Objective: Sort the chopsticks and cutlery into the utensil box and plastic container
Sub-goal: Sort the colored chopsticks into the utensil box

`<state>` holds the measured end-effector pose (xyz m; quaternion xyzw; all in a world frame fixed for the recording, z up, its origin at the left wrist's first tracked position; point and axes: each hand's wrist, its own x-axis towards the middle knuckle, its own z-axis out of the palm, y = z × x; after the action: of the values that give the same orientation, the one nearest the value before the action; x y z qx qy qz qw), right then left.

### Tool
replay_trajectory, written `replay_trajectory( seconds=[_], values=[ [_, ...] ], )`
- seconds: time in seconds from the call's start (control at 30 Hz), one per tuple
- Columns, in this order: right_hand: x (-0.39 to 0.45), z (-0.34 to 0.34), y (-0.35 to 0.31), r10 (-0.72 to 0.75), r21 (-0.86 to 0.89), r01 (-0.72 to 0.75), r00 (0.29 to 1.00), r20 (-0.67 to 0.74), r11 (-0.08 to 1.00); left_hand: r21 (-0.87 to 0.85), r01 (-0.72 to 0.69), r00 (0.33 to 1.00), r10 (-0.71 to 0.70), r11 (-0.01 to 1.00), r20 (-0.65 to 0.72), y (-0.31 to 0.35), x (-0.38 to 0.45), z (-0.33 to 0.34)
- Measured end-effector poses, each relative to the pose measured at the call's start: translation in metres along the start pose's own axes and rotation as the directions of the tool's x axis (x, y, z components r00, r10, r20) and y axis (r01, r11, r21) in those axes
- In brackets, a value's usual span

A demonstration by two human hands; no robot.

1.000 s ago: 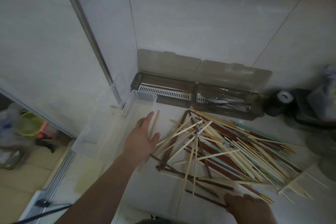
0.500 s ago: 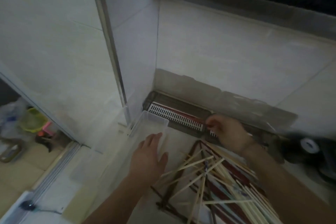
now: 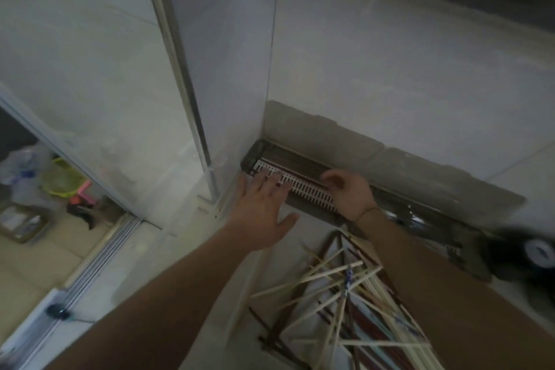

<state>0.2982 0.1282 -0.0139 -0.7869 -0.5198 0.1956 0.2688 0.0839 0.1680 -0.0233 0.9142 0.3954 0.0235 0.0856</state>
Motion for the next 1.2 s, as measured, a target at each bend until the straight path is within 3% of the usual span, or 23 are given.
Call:
replay_trajectory(
  seconds=[0.1,0.27,0.43,0.6,0.67,0.73,0.77,0.83,0.9,1.0,1.07,1.2],
  values=[
    [-0.054,-0.028,0.016,-0.069,0.099,0.095,0.969,-0.236,0.991,0.006,0.001,0.998,-0.002,1.000,0.070,-0.005,0.006,0.003],
    [-0.191,-0.045,0.067,-0.166,-0.127,0.148,0.975,-0.145,0.981,-0.019,0.023,0.998,-0.021,1.000,0.060,-0.004,0.006,0.005],
    [-0.299,-0.034,0.099,-0.034,-0.264,-0.004,0.990,-0.137,0.965,-0.024,0.019,0.998,-0.017,1.000,0.063,-0.001,0.007,0.004],
    [-0.335,-0.027,0.115,0.070,-0.391,-0.155,0.972,-0.223,0.907,0.047,0.024,0.994,-0.029,0.999,0.102,0.000,0.010,-0.002],
    [-0.339,-0.023,0.120,0.104,-0.415,-0.201,0.964,-0.246,0.887,0.080,0.033,0.998,-0.038,0.996,0.058,0.009,0.006,-0.005],
    [-0.342,-0.019,0.119,0.130,-0.409,-0.240,0.951,-0.279,0.880,0.044,-0.060,0.996,0.063,0.997,-0.058,0.031,-0.007,-0.009],
    [-0.343,-0.016,0.117,0.129,-0.409,-0.248,0.946,-0.298,0.878,-0.007,-0.165,0.978,0.163,0.986,-0.130,0.046,-0.017,-0.009],
    [-0.347,-0.015,0.110,0.130,-0.393,-0.269,0.929,-0.345,0.879,-0.097,-0.448,0.879,0.417,0.889,-0.232,0.080,-0.041,-0.002],
    [-0.352,-0.019,0.106,0.182,-0.338,-0.331,0.896,-0.405,0.881,-0.127,-0.676,0.736,0.655,0.726,-0.170,0.114,-0.068,0.013],
    [-0.371,-0.026,0.117,0.333,-0.247,-0.487,0.814,-0.476,0.838,-0.173,-0.801,0.589,0.807,0.573,-0.056,0.151,-0.100,0.041],
    [-0.390,-0.027,0.128,0.368,-0.251,-0.519,0.805,-0.464,0.817,-0.181,-0.811,0.568,0.823,0.556,-0.020,0.169,-0.111,0.058],
    [-0.418,-0.020,0.131,0.269,-0.390,-0.374,0.916,-0.298,0.842,-0.072,-0.786,0.610,0.789,0.614,0.077,0.187,-0.118,0.071]
  ],
)
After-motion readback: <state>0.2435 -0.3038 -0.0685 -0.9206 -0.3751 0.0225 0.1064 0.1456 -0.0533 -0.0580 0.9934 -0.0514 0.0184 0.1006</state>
